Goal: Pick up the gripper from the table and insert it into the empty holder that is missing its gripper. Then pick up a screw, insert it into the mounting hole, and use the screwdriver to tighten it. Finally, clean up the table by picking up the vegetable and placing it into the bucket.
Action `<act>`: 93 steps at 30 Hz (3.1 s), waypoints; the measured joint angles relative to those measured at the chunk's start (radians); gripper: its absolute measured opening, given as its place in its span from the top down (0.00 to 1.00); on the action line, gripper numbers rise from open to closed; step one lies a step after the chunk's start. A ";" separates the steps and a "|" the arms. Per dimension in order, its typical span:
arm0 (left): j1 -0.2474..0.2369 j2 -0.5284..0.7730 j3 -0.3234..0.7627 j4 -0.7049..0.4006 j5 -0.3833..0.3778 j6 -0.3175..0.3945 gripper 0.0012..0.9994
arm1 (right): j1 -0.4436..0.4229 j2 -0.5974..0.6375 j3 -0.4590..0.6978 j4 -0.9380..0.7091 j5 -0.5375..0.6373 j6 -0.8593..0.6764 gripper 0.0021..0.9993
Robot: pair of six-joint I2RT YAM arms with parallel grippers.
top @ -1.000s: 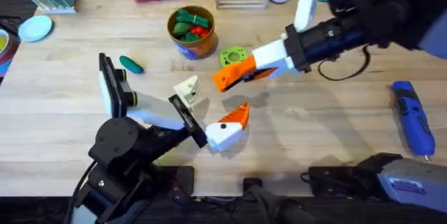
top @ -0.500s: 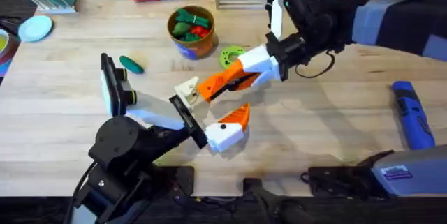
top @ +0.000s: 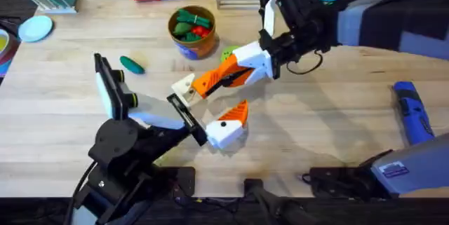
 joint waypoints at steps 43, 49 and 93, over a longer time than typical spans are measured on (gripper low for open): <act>0.004 0.000 0.000 -0.003 -0.055 -0.005 0.01 | 0.128 0.040 0.008 0.301 0.148 0.390 0.93; 0.003 0.000 0.000 -0.003 -0.075 -0.028 0.01 | 0.135 0.041 0.008 0.303 0.166 0.390 0.83; -0.005 0.000 0.000 -0.002 -0.075 0.170 0.01 | -0.064 0.030 0.119 -0.059 0.592 -0.174 0.03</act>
